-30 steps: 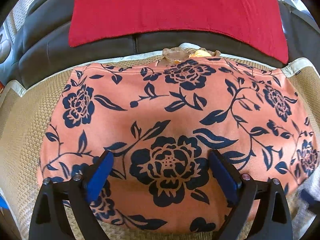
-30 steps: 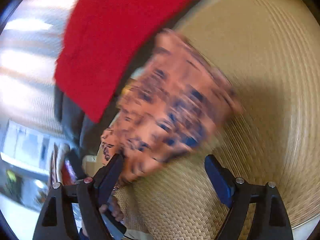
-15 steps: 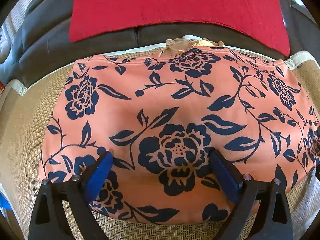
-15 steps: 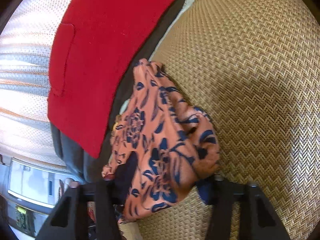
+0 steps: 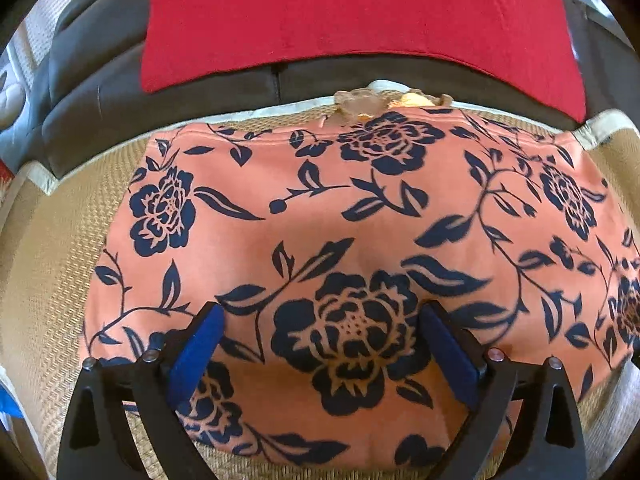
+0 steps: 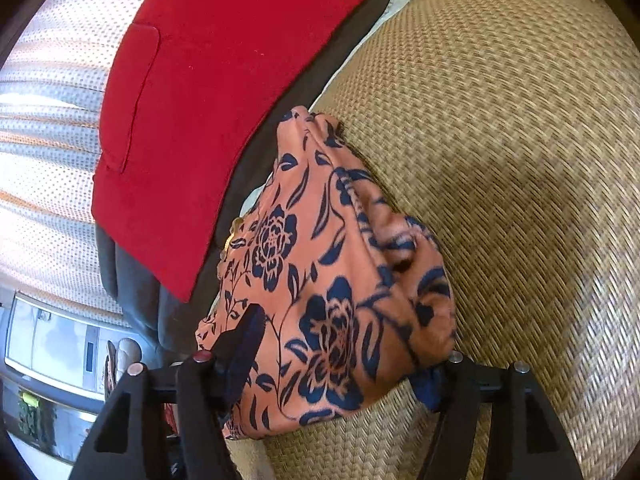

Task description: Fold small clothes

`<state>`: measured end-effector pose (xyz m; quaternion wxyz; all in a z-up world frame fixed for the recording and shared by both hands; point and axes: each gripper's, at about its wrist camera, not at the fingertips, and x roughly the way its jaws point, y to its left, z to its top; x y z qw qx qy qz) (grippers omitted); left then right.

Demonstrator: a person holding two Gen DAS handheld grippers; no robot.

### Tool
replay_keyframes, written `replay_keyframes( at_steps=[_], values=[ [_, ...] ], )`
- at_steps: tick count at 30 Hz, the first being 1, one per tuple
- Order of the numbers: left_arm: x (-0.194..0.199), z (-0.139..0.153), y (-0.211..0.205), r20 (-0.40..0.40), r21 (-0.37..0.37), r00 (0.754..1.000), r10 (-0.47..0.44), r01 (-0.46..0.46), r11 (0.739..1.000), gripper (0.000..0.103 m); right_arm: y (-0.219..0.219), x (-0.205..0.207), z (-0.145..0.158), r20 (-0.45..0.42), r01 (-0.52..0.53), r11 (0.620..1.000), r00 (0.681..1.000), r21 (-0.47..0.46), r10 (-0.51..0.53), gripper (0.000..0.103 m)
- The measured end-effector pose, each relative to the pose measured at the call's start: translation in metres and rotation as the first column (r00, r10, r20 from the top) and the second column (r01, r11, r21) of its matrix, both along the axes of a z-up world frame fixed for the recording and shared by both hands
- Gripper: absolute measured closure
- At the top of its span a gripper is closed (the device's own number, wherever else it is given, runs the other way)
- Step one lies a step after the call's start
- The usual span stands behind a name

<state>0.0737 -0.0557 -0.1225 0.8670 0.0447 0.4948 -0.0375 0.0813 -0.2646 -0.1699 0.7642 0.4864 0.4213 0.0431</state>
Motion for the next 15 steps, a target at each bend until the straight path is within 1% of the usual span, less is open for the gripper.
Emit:
replay_keyframes(
  at_steps=[1,2,4,7,8,9,10,12,13,14,15],
  values=[
    [0.003,0.0,0.001,-0.003,-0.004,1.0,0.003,-0.003,1.0,0.004,0.002,0.006,0.003,-0.005,-0.017,0.999,1.0,-0.038,0.017,0.067],
    [0.006,-0.001,0.001,-0.002,0.001,1.0,0.003,-0.003,1.0,0.004,0.004,0.012,0.002,-0.02,-0.031,0.997,0.999,-0.064,0.03,0.084],
    [0.014,-0.002,-0.001,0.006,0.022,1.0,0.002,-0.002,1.0,0.004,0.004,0.023,-0.004,-0.053,-0.042,0.997,0.998,-0.069,0.039,0.085],
    [0.024,-0.001,-0.004,0.007,0.035,1.0,0.007,-0.007,0.999,0.004,0.007,0.036,-0.005,-0.049,-0.047,0.993,0.998,-0.106,0.042,0.085],
    [0.026,0.001,-0.004,-0.005,0.03,1.0,0.007,-0.007,1.0,0.005,0.008,0.038,-0.004,-0.046,-0.047,0.993,0.998,-0.106,0.042,0.083],
    [0.027,0.006,-0.001,-0.013,0.009,1.0,0.007,-0.007,1.0,0.006,0.008,0.036,-0.002,-0.039,-0.045,0.995,0.998,-0.091,0.042,0.081],
    [0.025,0.011,0.002,-0.006,-0.012,1.0,0.012,-0.012,1.0,0.007,0.008,0.032,0.0,-0.034,-0.041,0.996,0.999,-0.08,0.038,0.081],
    [0.017,0.022,0.013,0.02,-0.062,0.999,0.035,-0.034,0.997,0.007,0.006,0.021,0.004,-0.024,-0.035,0.997,0.999,-0.068,0.034,0.072],
    [0.012,0.025,0.016,0.026,-0.096,0.999,0.043,-0.04,0.995,0.007,0.004,0.018,0.005,-0.021,-0.032,0.997,0.999,-0.064,0.031,0.048],
    [0.008,0.025,0.014,0.022,-0.12,0.999,0.038,-0.035,0.992,0.007,0.001,0.015,0.004,-0.016,-0.022,0.998,1.0,-0.056,0.021,0.022],
    [0.006,0.022,0.012,0.015,-0.124,1.0,0.017,-0.015,0.992,0.007,0.0,0.014,0.004,0.004,-0.013,0.999,1.0,-0.046,0.013,0.02]
  ],
)
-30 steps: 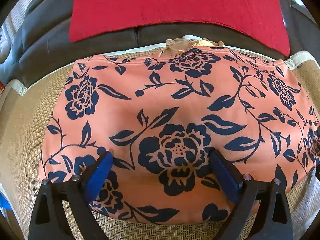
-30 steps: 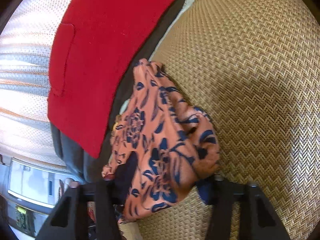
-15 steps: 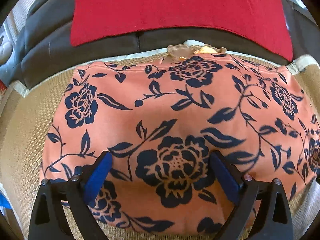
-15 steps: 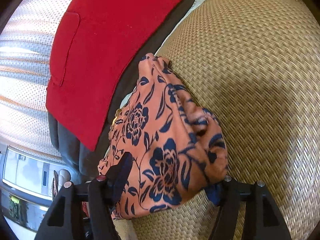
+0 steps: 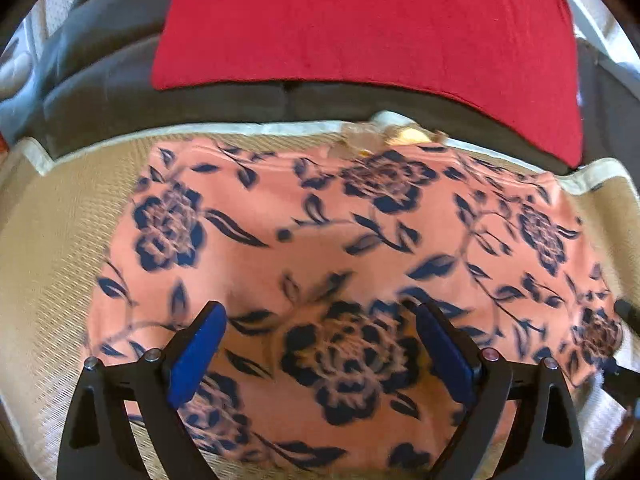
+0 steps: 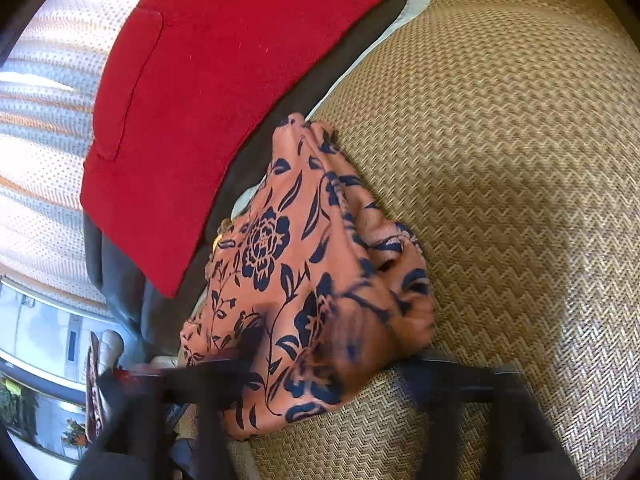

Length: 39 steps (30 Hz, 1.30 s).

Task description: Fold small clothes

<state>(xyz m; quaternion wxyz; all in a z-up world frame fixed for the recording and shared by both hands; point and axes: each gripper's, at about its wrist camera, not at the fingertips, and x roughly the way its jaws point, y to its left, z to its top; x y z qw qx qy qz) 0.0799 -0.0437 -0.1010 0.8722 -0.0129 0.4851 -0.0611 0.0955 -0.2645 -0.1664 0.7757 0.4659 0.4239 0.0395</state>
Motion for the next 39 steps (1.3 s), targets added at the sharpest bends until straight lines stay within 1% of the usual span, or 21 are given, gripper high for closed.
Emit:
replay_keyframes(
  at_steps=[2,3,4,5,8,10,12,14,17,19,21,23,27,28,29,32,34,36,37,38,39],
  values=[
    [-0.005,-0.013,-0.015,-0.001,0.058,0.999,-0.038,0.038,0.998,0.006,0.0,0.005,-0.002,0.011,0.004,1.0,1.0,0.014,-0.004,0.022],
    [-0.006,-0.016,-0.017,0.01,0.058,0.999,-0.038,0.037,0.998,0.005,0.001,0.008,-0.004,0.019,-0.006,1.0,1.0,0.03,0.006,0.028],
    [-0.004,-0.018,-0.015,0.0,0.037,1.0,-0.03,0.03,0.999,0.005,0.001,0.013,-0.007,0.008,-0.018,0.999,1.0,0.036,0.018,0.068],
    [-0.003,-0.018,-0.011,-0.019,0.007,1.0,-0.016,0.016,1.0,0.005,0.003,0.018,-0.012,-0.036,-0.028,0.999,0.999,0.025,0.029,0.088],
    [-0.002,-0.01,-0.003,-0.029,-0.022,0.999,-0.034,0.033,0.999,0.008,0.009,0.023,-0.004,-0.065,-0.05,0.998,0.997,-0.048,0.046,0.089],
    [-0.011,-0.001,0.014,-0.002,-0.06,1.0,-0.024,0.023,0.998,0.012,0.02,0.026,0.027,-0.017,-0.074,0.985,0.997,-0.156,0.072,0.089],
    [-0.017,0.005,0.044,0.016,-0.112,1.0,0.026,-0.024,0.993,0.012,0.045,0.033,0.074,0.056,-0.114,0.945,0.989,-0.306,0.138,0.09],
    [-0.026,0.012,0.084,0.036,-0.166,0.995,0.094,-0.086,0.982,0.012,0.079,0.041,0.117,0.117,-0.148,0.893,0.969,-0.425,0.217,0.09],
    [-0.047,0.021,0.153,0.064,-0.222,0.972,0.225,-0.206,0.953,0.012,0.156,0.049,0.174,0.196,-0.19,0.782,0.908,-0.593,0.37,0.09],
    [-0.067,0.022,0.195,0.06,-0.259,0.95,0.307,-0.283,0.924,0.012,0.225,0.05,0.194,0.221,-0.245,0.71,0.84,-0.66,0.496,0.09],
    [-0.084,0.02,0.23,0.045,-0.281,0.926,0.374,-0.348,0.894,0.012,0.281,0.049,0.19,0.207,-0.313,0.658,0.782,-0.685,0.587,0.09],
    [-0.094,0.014,0.255,0.027,-0.291,0.908,0.419,-0.394,0.872,0.012,0.329,0.047,0.165,0.16,-0.401,0.619,0.74,-0.676,0.654,0.09],
    [-0.106,-0.003,0.273,-0.029,-0.3,0.896,0.442,-0.43,0.852,0.013,0.407,0.049,0.057,-0.075,-0.639,0.472,0.638,-0.607,0.767,0.09],
    [-0.108,-0.001,0.273,-0.031,-0.309,0.901,0.433,-0.421,0.853,0.014,0.412,0.049,0.037,-0.115,-0.672,0.461,0.628,-0.579,0.77,0.09],
    [-0.105,-0.002,0.267,-0.024,-0.321,0.907,0.421,-0.406,0.856,0.014,0.411,0.047,0.029,-0.113,-0.673,0.476,0.635,-0.566,0.764,0.09],
    [-0.095,0.014,0.26,0.004,-0.393,0.935,0.355,-0.325,0.86,0.014,0.401,0.043,0.044,-0.068,-0.654,0.498,0.641,-0.569,0.764,0.09],
    [-0.075,0.019,0.257,-0.001,-0.479,0.955,0.296,-0.26,0.839,0.012,0.389,0.04,0.05,-0.054,-0.663,0.489,0.622,-0.567,0.781,0.085],
    [-0.049,0.022,0.251,-0.02,-0.512,0.966,0.257,-0.23,0.827,0.012,0.391,0.041,0.046,-0.062,-0.69,0.475,0.598,-0.546,0.799,0.074],
    [-0.04,0.024,0.246,-0.023,-0.518,0.97,0.241,-0.217,0.828,0.012,0.388,0.04,0.046,-0.056,-0.703,0.479,0.591,-0.526,0.805,0.06],
    [-0.03,0.024,0.242,-0.031,-0.524,0.976,0.215,-0.2,0.828,0.012,0.381,0.033,0.046,-0.026,-0.711,0.496,0.584,-0.498,0.811,0.039],
    [-0.024,0.025,0.236,-0.046,-0.511,0.976,0.212,-0.205,0.835,0.013,0.372,0.027,0.05,0.001,-0.711,0.513,0.585,-0.48,0.811,0.034]
  ],
)
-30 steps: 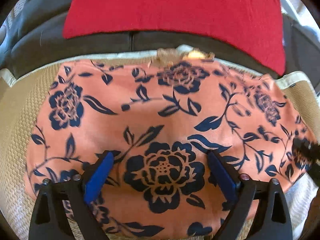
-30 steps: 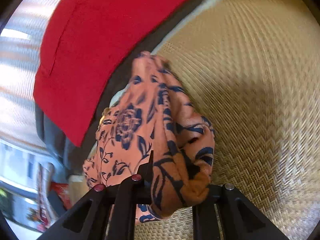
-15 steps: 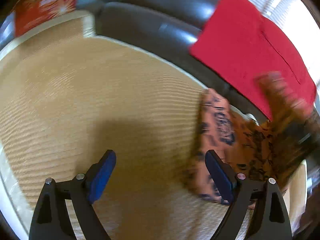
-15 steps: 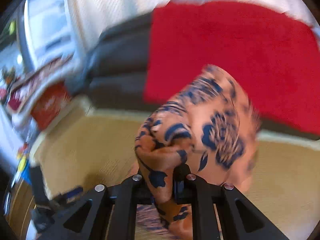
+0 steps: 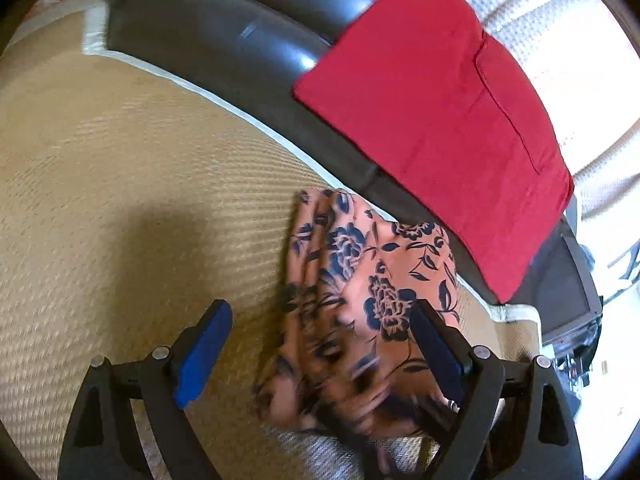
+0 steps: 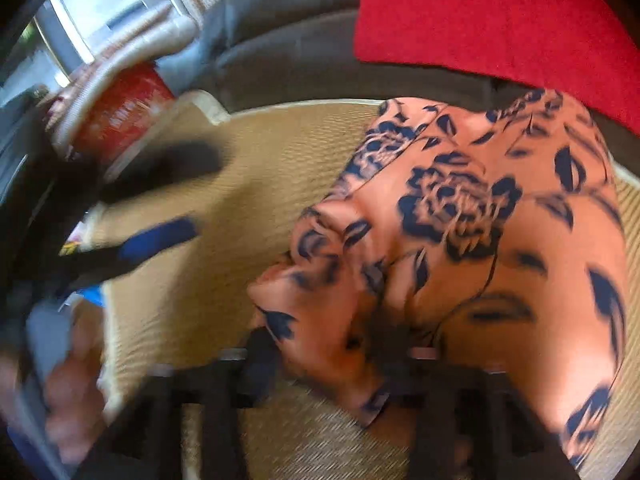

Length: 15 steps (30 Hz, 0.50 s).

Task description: Fold small clothes

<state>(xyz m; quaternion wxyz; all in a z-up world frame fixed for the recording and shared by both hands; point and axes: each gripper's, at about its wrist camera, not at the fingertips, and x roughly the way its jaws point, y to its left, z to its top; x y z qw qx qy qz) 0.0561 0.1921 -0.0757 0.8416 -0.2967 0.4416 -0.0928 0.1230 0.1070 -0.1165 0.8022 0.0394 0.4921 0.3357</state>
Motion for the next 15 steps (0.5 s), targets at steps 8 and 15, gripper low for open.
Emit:
replay_keyframes(
  at_steps=[8,15],
  values=[
    [0.042,-0.023,-0.04,-0.122,0.123,0.987,-0.108,0.123,0.985,0.015,-0.109,-0.051,0.019,-0.002,0.171,0.966,0.985,0.193,-0.174,0.032],
    [0.061,-0.045,-0.064,-0.239,0.193,0.961,-0.143,0.191,0.962,0.074,-0.154,-0.046,0.017,-0.052,0.284,0.93,0.959,0.232,-0.28,0.032]
  ],
)
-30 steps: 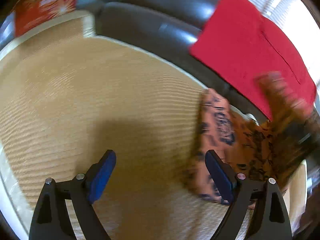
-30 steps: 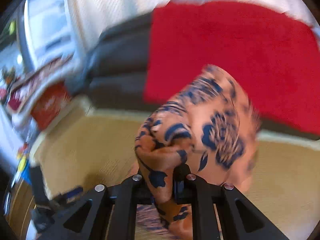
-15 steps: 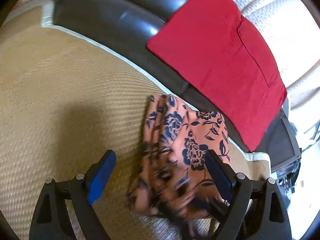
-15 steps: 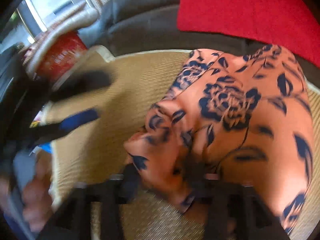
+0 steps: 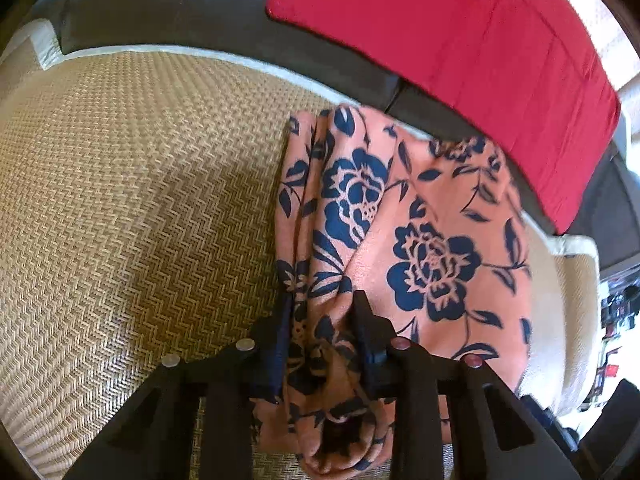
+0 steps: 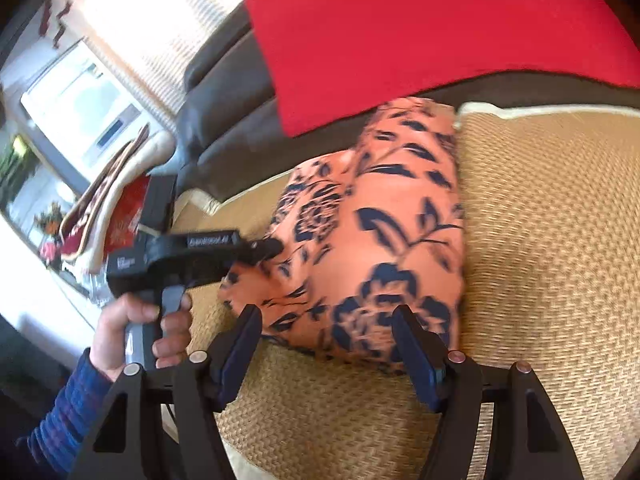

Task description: Fold small clothes

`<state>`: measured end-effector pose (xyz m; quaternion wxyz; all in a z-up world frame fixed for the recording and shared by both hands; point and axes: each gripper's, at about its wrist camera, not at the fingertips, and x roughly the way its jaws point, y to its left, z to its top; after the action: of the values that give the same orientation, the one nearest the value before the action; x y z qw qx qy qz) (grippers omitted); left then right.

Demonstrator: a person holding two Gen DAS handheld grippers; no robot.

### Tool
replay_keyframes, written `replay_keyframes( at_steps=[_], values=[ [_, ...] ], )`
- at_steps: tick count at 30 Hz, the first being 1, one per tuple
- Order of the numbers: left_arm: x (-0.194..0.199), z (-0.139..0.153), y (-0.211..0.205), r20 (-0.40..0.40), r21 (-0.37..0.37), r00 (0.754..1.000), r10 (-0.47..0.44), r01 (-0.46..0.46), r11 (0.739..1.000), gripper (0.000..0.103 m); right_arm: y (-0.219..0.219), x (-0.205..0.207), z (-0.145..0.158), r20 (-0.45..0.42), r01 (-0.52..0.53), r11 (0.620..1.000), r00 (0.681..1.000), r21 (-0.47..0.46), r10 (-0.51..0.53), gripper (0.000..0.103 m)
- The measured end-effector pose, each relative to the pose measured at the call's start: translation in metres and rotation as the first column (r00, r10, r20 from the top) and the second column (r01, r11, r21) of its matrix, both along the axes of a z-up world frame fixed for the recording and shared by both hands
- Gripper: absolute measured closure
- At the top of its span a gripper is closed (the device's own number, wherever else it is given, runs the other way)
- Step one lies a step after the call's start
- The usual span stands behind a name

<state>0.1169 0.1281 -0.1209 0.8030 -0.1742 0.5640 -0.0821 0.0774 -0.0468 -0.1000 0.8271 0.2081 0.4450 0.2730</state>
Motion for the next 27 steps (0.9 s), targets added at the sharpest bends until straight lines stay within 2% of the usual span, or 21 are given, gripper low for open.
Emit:
replay_keyframes(
  at_steps=[3,4,5,6,8,9,10,11,12,14,15,16,18,20,21,22,24,26,27],
  values=[
    [0.021,-0.003,-0.004,-0.028,-0.009,1.0,-0.008,0.008,1.0,0.087,-0.005,0.002,-0.002,-0.027,0.017,1.0,1.0,0.022,-0.017,0.032],
    [0.018,0.009,-0.004,0.006,0.017,1.0,-0.014,0.014,1.0,0.089,-0.003,0.007,0.0,-0.033,0.02,0.999,0.999,0.029,-0.019,0.032],
    [0.012,0.025,-0.007,0.073,0.054,0.997,-0.02,0.017,0.998,0.089,-0.005,0.008,0.002,-0.034,0.024,0.999,0.999,0.037,-0.022,0.032],
    [0.001,0.043,-0.012,0.157,0.085,0.987,-0.028,0.015,0.996,0.09,-0.005,0.01,0.002,-0.029,0.029,0.999,0.999,0.044,-0.028,0.032],
    [-0.021,0.059,-0.012,0.258,0.105,0.966,0.004,-0.033,0.994,0.09,-0.01,0.01,0.004,-0.024,0.043,0.998,0.999,0.047,-0.042,0.032],
    [-0.027,0.053,-0.012,0.266,0.108,0.963,0.032,-0.063,0.992,0.09,-0.013,0.011,0.004,-0.028,0.051,0.998,0.998,0.044,-0.05,0.032],
    [-0.027,0.041,-0.013,0.243,0.119,0.969,0.036,-0.067,0.991,0.089,-0.014,0.015,0.003,-0.033,0.057,0.997,0.998,0.045,-0.056,0.031],
    [-0.024,0.02,-0.012,0.191,0.13,0.981,0.045,-0.071,0.989,0.089,-0.016,0.018,0.001,-0.042,0.064,0.997,0.997,0.048,-0.062,0.026],
    [-0.02,-0.001,-0.008,0.131,0.124,0.989,0.075,-0.091,0.988,0.088,-0.018,0.023,-0.003,-0.064,0.072,0.996,0.996,0.048,-0.069,0.022],
    [-0.02,-0.014,0.002,0.133,0.07,0.983,0.125,-0.136,0.988,0.081,-0.02,0.032,-0.003,-0.09,0.084,0.995,0.993,0.051,-0.079,0.019],
    [-0.02,-0.013,0.003,0.131,0.057,0.982,0.134,-0.142,0.988,0.08,-0.021,0.037,-0.003,-0.097,0.083,0.994,0.992,0.066,-0.076,0.018],
    [-0.019,-0.012,0.003,0.127,0.049,0.983,0.134,-0.141,0.989,0.074,-0.022,0.041,-0.003,-0.108,0.085,0.993,0.991,0.08,-0.076,0.015],
    [-0.021,-0.002,0.006,0.131,0.091,0.981,0.141,-0.154,0.984,0.063,-0.025,0.055,-0.006,-0.14,0.097,0.989,0.987,0.115,-0.08,0.014],
    [-0.036,0.022,0.013,0.183,0.118,0.97,0.159,-0.183,0.976,0.062,-0.025,0.074,-0.012,-0.179,0.089,0.986,0.982,0.14,-0.064,0.014],
    [-0.047,0.037,0.014,0.232,0.13,0.961,0.154,-0.187,0.974,0.062,-0.025,0.083,-0.015,-0.195,0.093,0.985,0.979,0.142,-0.065,0.014],
    [-0.052,0.047,0.007,0.274,0.142,0.951,0.141,-0.185,0.972,0.056,-0.025,0.092,-0.017,-0.213,0.09,0.983,0.976,0.158,-0.055,0.014],
    [-0.06,0.057,-0.012,0.34,0.168,0.936,0.088,-0.152,0.974,0.049,-0.019,0.112,-0.022,-0.251,0.073,0.982,0.968,0.173,-0.028,0.014],
    [-0.057,0.052,-0.033,0.355,0.2,0.935,0.002,-0.078,0.977,0.048,-0.008,0.134,-0.029,-0.289,0.046,0.987,0.957,0.155,0.001,0.014],
    [-0.054,0.044,-0.039,0.337,0.233,0.941,-0.033,-0.049,0.971,0.048,-0.005,0.142,-0.032,-0.308,0.048,0.99,0.951,0.132,-0.005,0.014]
  ],
)
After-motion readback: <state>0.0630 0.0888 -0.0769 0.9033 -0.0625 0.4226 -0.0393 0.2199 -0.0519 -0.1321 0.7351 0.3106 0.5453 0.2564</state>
